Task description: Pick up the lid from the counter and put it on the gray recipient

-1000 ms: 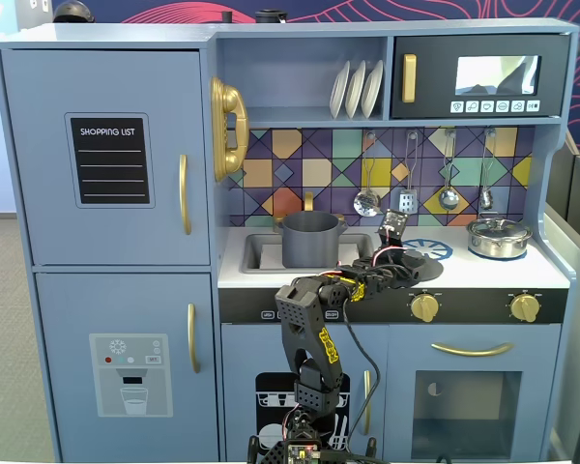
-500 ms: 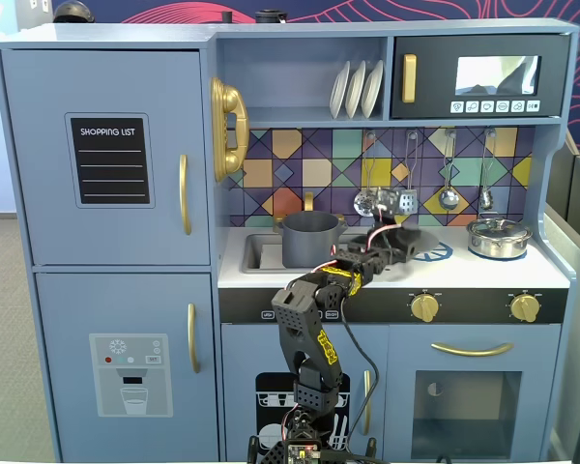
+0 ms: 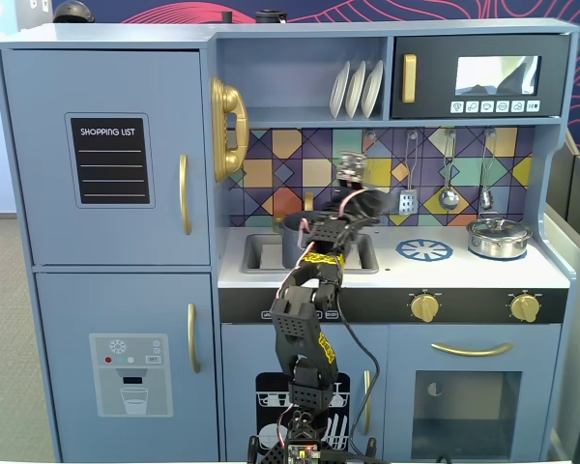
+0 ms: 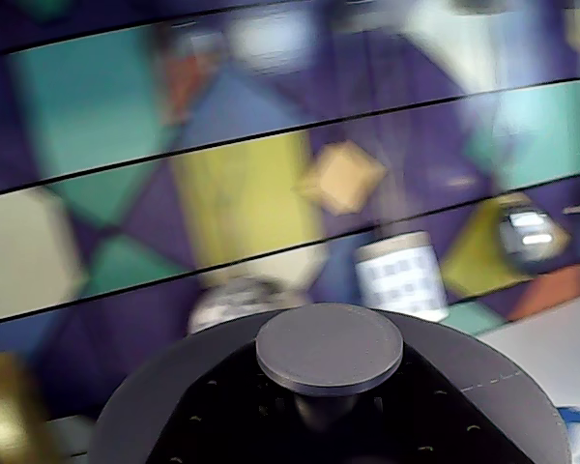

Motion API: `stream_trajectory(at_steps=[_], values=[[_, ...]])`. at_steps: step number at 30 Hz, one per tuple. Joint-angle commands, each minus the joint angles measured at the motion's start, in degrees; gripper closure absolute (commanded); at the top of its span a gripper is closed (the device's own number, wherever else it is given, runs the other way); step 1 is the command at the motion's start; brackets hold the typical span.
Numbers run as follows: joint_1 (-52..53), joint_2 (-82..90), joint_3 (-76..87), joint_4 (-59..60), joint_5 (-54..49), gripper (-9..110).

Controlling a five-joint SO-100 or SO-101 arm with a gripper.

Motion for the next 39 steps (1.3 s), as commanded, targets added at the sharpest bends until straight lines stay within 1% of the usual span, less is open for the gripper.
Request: stream_trajectory(at_steps=[1,8,13,21,39], values=[[-4.83,4.92,-2.81,0.26,-0.53,102],[-11.43,8.17,2.37,0.97,-1.58,102],[-13.62,10.02,6.42,1.23,-2.72,102],[-15.21,9.4,8.61,0.35,-3.52,102],[-14.94,2.81,8.61,-3.6,-4.31,102]])
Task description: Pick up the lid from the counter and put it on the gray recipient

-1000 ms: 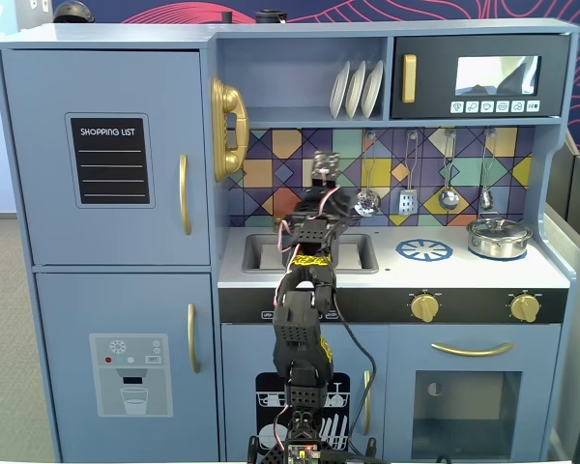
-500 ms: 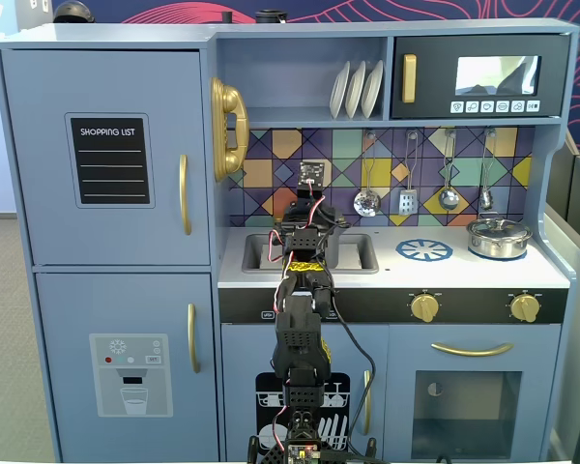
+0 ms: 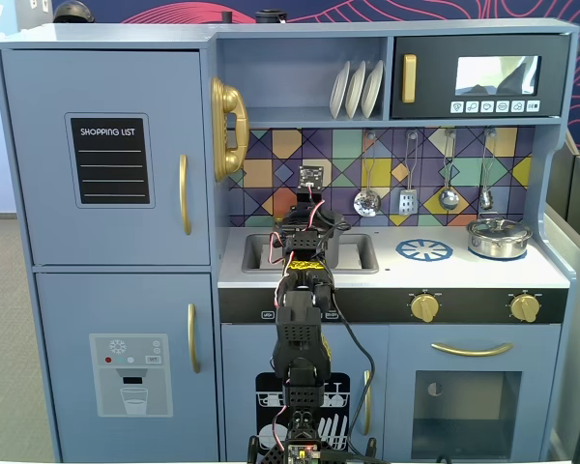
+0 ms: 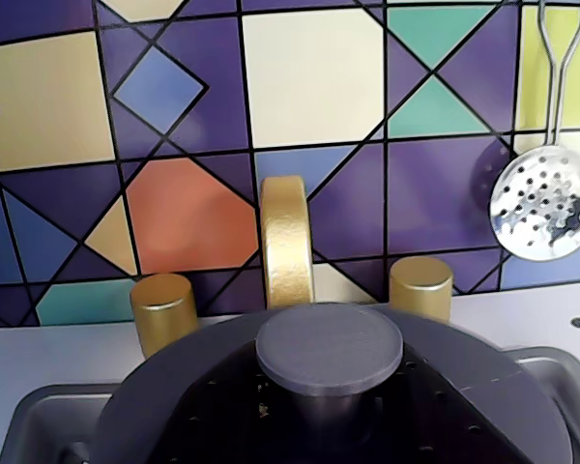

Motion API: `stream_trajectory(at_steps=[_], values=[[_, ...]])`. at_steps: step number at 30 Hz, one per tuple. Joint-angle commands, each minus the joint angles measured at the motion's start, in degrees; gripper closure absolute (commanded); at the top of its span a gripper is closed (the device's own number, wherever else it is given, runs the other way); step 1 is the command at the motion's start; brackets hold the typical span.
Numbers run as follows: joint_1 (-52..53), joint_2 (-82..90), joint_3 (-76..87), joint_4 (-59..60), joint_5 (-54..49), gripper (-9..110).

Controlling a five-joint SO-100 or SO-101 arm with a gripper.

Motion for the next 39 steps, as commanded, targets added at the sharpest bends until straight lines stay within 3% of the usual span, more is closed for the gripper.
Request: stream_trajectory(at_steps=[1,18,21,25,34,39], values=[[-0.18,-0.26,-1.58,-2.64,-0.62,102],[-0.18,3.69,2.11,0.7,-2.11,102],[1.14,5.1,2.64,2.99,-1.41,73],[2.37,5.98,2.72,4.57,-0.88,62],[2.72,10.28,3.43,5.71,-0.88,65],[1.05,22.85,7.12,18.63,0.09,71]])
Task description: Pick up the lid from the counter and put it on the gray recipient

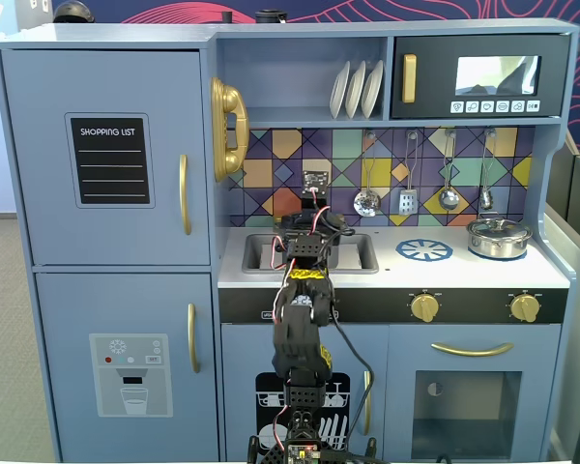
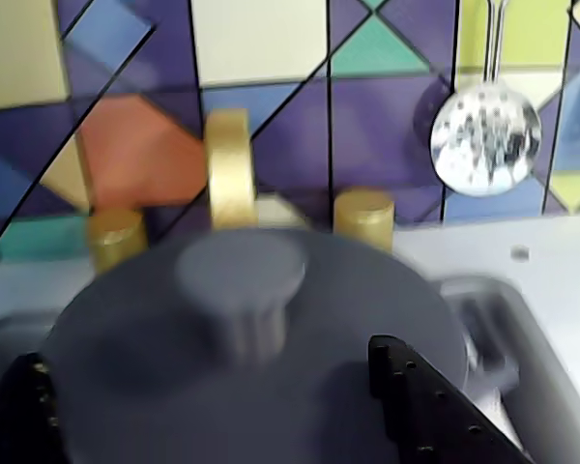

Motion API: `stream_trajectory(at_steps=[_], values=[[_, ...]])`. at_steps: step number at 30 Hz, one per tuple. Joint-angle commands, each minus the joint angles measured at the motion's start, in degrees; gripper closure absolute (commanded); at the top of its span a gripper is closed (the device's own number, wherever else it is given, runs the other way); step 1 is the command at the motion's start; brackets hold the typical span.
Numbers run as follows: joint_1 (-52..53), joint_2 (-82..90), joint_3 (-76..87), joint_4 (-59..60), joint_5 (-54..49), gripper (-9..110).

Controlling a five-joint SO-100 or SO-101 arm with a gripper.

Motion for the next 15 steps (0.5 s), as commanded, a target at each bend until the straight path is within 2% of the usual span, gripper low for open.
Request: stream_trajectory(at_steps=[1,6,12,13,15], values=[[-1.32,12.83,0.88,9.58,1.23,72],[-1.41,25.93,1.85,26.1,1.76,77],[-1.93,37.97,5.54,47.11,1.23,95],[-1.49,39.55,7.38,49.83,-2.02,100],[-1.05,42.36,12.3,53.88,-9.32,102]])
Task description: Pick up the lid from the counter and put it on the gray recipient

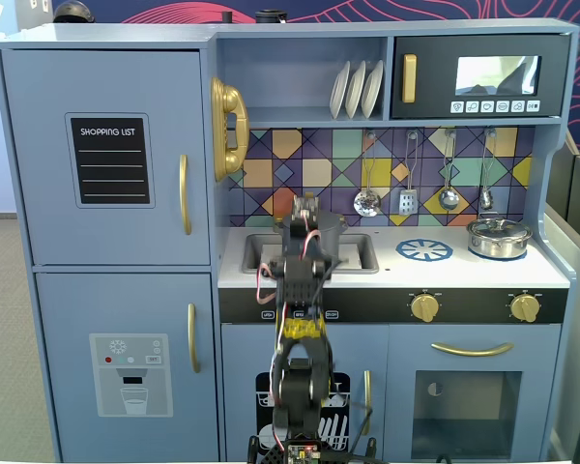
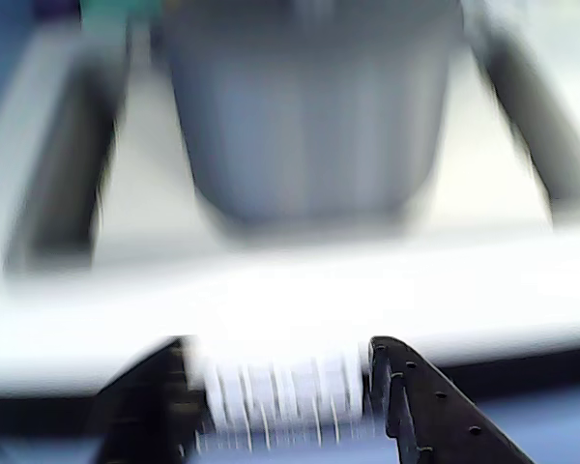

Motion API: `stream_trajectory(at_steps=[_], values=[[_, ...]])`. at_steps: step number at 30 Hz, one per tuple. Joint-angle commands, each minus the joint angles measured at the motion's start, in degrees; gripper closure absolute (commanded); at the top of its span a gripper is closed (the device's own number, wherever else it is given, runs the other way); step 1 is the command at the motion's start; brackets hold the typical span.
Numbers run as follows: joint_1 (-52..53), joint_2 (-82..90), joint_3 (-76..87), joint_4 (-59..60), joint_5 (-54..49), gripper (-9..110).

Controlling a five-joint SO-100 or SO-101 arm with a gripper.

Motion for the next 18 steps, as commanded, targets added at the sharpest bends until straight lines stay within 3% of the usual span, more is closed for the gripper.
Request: stream_trajectory(at_steps=[1,5,16,18], values=[[1.05,5.8,5.98,6.68,-9.58,102],[-0.35,9.49,17.49,5.8,-3.78,102],[-2.99,11.43,46.14,-13.45,9.05,102],[-3.43,11.51,46.58,-6.33,9.76,102]])
